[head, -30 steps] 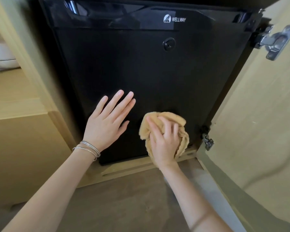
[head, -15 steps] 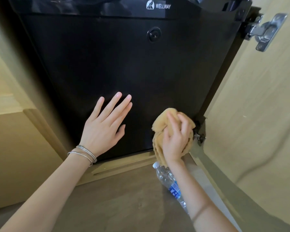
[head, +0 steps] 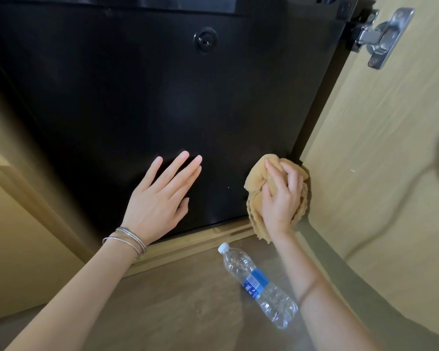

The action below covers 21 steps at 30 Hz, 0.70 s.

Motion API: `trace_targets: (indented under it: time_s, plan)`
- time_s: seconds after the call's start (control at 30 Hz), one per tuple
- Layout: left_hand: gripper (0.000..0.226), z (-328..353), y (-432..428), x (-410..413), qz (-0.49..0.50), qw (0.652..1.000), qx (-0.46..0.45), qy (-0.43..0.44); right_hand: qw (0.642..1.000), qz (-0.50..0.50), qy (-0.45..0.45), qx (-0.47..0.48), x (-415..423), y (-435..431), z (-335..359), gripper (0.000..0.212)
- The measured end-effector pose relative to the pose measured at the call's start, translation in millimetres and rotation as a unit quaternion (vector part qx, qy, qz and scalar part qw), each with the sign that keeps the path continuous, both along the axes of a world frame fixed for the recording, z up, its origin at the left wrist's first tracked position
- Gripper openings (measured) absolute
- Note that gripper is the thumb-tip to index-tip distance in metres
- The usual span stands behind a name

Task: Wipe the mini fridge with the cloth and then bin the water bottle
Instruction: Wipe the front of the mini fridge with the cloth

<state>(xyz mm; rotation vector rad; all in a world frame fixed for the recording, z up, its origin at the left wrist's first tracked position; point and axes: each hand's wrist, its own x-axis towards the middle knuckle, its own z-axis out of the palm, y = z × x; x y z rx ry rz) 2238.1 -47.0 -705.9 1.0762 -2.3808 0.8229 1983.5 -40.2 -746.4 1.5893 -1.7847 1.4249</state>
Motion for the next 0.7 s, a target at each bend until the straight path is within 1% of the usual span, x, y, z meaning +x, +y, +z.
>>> trace_targets:
  time_s: [0.03, 0.1, 0.17, 0.2, 0.27, 0.37, 0.43, 0.5, 0.6, 0.7]
  plan:
    - [0.056, -1.0, -0.1, -0.8, 0.001, 1.000, 0.001, -0.003, 1.000, 0.003, 0.006, 0.008, 0.7, 1.4, -9.3, 0.034]
    - [0.057, -2.2, -0.3, -1.6, 0.001, 1.000, 0.001, -0.010, 0.998, 0.024, 0.019, 0.052, -1.8, 10.2, -35.7, 0.039]
    - [0.057, -2.5, -0.5, -1.2, 0.001, 1.000, 0.002, -0.013, 0.992, 0.066, 0.043, 0.099, -5.3, 23.3, -60.3, 0.045]
    - [0.057, -2.4, -0.5, -0.7, 0.001, 1.000, 0.004, -0.014, 0.990, 0.085, 0.049, 0.102, -7.0, 29.9, -65.5, 0.045]
    - [0.057, -2.5, -1.2, 0.2, 0.002, 1.000, 0.006, -0.019, 0.993, 0.097, 0.024, 0.055, -10.6, 35.0, -56.2, 0.038]
    - [0.057, -3.0, -2.6, 0.3, 0.003, 1.000, 0.005, -0.023, 0.996, 0.076, -0.013, -0.042, -17.0, 18.4, -11.1, 0.031]
    - [0.056, -3.7, -2.8, -0.2, 0.005, 1.000, 0.003, -0.022, 0.995, 0.072, -0.022, -0.069, -18.3, 0.5, 11.9, 0.030]
    - [0.056, -4.6, -2.2, -2.2, 0.007, 1.000, -0.002, -0.017, 0.995, 0.060, -0.026, -0.071, -10.5, -8.9, 13.5, 0.030]
    - [0.056, -5.9, -1.2, -5.0, 0.010, 1.000, -0.001, -0.009, 0.997, 0.051, -0.023, -0.057, 3.0, -8.6, -8.5, 0.029]
    - [0.057, -6.3, -2.3, -4.6, 0.011, 1.000, 0.001, -0.015, 0.996, 0.091, 0.015, 0.012, -0.6, 2.0, -34.6, 0.032]
